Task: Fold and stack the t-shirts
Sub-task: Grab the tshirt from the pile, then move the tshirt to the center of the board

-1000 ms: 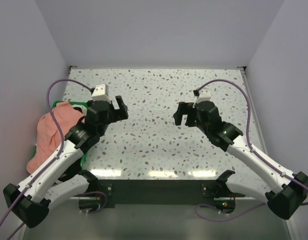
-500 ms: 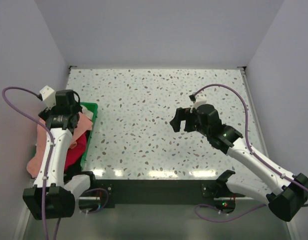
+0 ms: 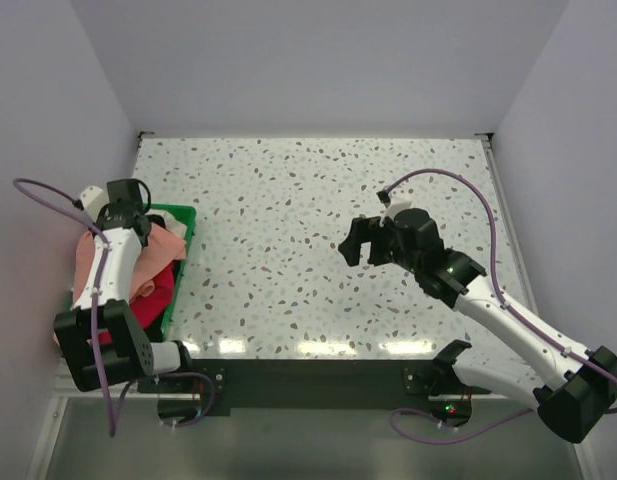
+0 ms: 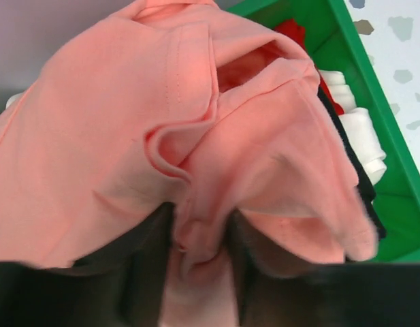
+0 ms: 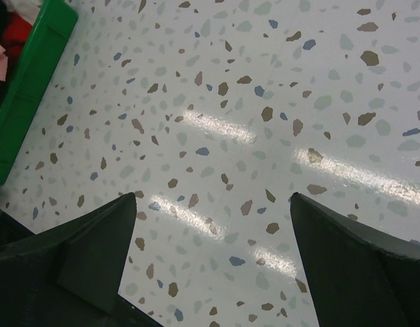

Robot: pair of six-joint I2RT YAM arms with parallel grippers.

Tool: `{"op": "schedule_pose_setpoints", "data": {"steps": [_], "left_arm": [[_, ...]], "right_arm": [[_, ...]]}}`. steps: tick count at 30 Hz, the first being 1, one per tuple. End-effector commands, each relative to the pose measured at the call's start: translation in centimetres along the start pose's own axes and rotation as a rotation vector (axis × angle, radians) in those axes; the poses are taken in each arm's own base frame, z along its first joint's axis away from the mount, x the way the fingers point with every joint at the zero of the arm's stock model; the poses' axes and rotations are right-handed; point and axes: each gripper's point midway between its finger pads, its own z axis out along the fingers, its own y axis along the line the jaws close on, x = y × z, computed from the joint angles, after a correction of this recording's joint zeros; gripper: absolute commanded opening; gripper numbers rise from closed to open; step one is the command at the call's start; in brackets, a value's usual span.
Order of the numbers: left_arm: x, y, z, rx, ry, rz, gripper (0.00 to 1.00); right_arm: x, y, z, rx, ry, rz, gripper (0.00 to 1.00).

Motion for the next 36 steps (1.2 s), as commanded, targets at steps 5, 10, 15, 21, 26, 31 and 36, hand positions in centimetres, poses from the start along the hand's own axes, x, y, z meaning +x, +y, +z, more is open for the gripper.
{"op": "schedule_pose_setpoints", "data": {"steps": [5,10,15,21,26,31,36], "left_arm": [[-4.7,-1.2,-4.6,0.171,-0.109,-0.101,0.14],[-8.1,-1.7,-9.2,0.315,-0.19,-0.104,0.0],[-12.4,-4.3,-16.3,0.598,-0.284,-0.088,0.0],[-16.0,-9.3,-26.4,0.971,-0.345,-0.072,0.0],[-14.0,-15.6,-35.2,1.244,-0.297,0.007,0.0],[-9.8,-20.3,-42.1,1.402,-0.253,0.087,0.0],[-4.2,-24.9,-48.8,1.542,-0.191,0.21,0.0]], "right_arm": [[-0.9,0.5,-0.7,-0.026,-0.029,-0.013,0.99],[-1.2,0.9,-0.6,-0.039,-0.024,-0.01,0.99],[-2.1,1.4,-0.5,-0.044,-0.029,-0.01,0.99],[-4.7,1.9,-1.0,-0.028,-0.079,-0.009,0.99],[-6.7,2.0,-1.6,-0.005,-0.122,-0.008,0.99],[-8.5,2.1,-2.7,0.01,-0.169,-0.004,0.99],[-9.4,1.5,-3.6,0.047,-0.207,0.001,0.99]]}}
